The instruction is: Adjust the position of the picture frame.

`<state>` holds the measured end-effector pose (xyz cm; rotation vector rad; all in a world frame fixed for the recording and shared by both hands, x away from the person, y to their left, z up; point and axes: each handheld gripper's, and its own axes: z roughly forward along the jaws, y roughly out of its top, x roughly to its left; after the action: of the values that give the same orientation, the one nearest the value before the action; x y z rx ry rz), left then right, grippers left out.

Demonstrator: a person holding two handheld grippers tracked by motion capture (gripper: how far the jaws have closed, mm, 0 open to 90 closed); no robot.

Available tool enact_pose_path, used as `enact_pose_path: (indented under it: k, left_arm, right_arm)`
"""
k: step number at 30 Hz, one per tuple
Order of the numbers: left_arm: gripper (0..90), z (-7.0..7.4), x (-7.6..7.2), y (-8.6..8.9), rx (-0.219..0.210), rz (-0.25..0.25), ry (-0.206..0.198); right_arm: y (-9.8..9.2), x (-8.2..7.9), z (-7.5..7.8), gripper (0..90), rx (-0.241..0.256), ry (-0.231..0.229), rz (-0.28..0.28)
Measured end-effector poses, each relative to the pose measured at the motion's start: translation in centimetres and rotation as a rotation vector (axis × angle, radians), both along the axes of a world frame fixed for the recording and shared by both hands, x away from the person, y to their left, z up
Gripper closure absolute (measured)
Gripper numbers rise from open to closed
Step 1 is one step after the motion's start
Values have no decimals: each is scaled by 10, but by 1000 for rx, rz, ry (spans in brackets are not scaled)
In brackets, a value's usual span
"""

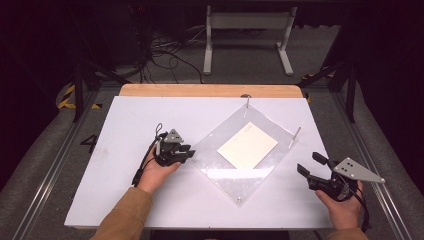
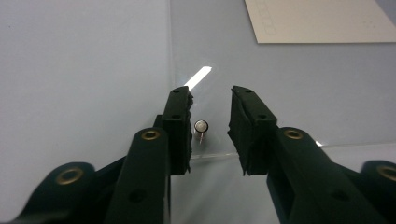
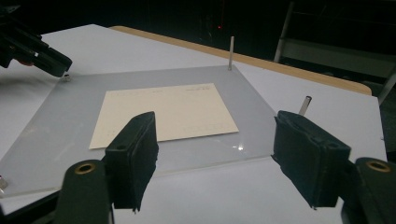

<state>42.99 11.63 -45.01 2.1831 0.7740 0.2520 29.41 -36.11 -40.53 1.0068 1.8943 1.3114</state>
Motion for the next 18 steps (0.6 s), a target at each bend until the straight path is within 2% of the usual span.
enact_pose_path:
  k: [6, 7, 13, 18]
  left_arm:
    - [776, -5, 3, 0, 25, -2, 17]
    - [777, -5, 4, -1, 29, -12, -3]
    - [819, -6, 4, -2, 25, -1, -1]
    - [825, -7, 3, -3, 38, -9, -23]
  right_arm:
    - [1, 0, -1, 311, 3, 15, 9]
    - [1, 0, -2, 310, 0, 15, 12]
    - [3, 2, -3, 306, 0, 26, 24]
    - [4, 2, -4, 304, 0, 34, 29]
